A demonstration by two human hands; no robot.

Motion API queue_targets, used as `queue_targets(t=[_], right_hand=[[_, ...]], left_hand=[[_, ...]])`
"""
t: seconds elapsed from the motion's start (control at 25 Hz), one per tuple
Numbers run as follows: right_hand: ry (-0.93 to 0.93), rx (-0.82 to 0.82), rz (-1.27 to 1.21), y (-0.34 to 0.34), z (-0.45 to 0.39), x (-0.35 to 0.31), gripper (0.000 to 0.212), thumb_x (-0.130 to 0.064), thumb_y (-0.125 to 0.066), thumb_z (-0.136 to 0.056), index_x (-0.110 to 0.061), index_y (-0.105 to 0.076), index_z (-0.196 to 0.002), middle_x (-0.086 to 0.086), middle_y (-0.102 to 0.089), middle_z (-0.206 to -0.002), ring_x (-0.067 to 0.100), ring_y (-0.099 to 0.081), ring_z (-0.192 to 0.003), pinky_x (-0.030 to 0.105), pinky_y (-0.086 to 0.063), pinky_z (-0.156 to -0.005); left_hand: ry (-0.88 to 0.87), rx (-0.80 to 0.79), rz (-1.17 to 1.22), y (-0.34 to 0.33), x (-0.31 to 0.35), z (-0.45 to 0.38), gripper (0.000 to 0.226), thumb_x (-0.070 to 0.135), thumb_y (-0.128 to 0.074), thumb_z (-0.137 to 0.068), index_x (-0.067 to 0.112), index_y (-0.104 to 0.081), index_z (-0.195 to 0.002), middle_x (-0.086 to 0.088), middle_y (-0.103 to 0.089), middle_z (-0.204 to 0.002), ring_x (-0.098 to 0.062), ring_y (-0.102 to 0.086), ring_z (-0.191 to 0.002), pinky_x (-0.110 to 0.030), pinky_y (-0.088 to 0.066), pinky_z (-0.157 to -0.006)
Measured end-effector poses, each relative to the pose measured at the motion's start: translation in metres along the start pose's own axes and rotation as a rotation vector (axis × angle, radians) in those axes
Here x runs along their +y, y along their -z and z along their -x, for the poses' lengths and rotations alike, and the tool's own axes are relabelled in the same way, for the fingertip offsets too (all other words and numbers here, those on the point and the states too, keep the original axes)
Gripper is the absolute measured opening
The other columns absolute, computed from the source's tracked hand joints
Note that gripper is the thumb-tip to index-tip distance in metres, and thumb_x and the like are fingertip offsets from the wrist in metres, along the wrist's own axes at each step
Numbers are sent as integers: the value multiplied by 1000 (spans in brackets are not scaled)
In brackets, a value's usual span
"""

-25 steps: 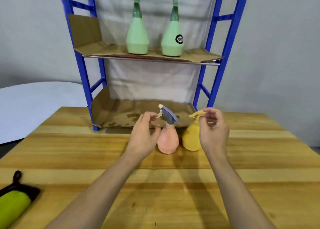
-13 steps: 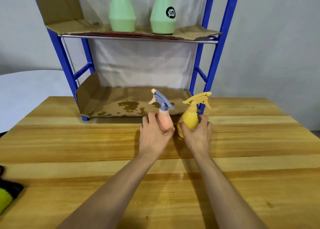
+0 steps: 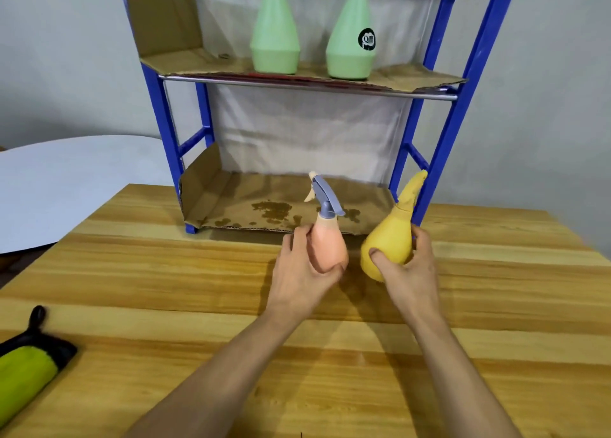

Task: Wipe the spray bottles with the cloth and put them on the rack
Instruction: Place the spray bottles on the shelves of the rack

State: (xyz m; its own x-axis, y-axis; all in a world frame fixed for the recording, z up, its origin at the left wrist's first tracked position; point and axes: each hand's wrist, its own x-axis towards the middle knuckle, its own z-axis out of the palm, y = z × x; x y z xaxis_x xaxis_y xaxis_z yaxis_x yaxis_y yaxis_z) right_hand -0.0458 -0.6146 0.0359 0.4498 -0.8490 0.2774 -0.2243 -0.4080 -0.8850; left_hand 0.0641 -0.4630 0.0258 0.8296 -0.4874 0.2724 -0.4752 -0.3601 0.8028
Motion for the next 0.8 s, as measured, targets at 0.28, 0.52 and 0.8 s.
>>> queue_targets(t=[0.28, 0.52, 0.8], right_hand=[[31, -175, -30, -31, -41, -49, 73, -37, -83, -74, -30, -47, -137, -7, -56, -126, 18, -56, -113, 40, -51, -96], [70, -264, 23, -68, -87, -52, 74, -40, -85, -73, -31, -48, -137, -3, -54, -133, 18, -55, -118, 42, -52, -98], [100, -376, 56, -88, -112, -34, 74, -33, -83, -82, -31, -42, -144, -8, -52, -138, 13, -50, -121, 32, -46, -96]], left_hand=[[-34, 9, -13, 75, -2, -65, 87, 40, -85, -67, 28, -43, -142, 6, -54, -126, -18, -56, -113, -40, -52, -97], [-9, -68, -10, 88, -34, -126, 89, 27, -90, -75, 23, -38, -148, 6, -54, -134, -17, -54, -123, -33, -48, -99], [42, -198, 35, 85, -59, -154, 85, 18, -85, -81, 24, -33, -148, 7, -51, -134, -19, -51, -130, -37, -50, -103]])
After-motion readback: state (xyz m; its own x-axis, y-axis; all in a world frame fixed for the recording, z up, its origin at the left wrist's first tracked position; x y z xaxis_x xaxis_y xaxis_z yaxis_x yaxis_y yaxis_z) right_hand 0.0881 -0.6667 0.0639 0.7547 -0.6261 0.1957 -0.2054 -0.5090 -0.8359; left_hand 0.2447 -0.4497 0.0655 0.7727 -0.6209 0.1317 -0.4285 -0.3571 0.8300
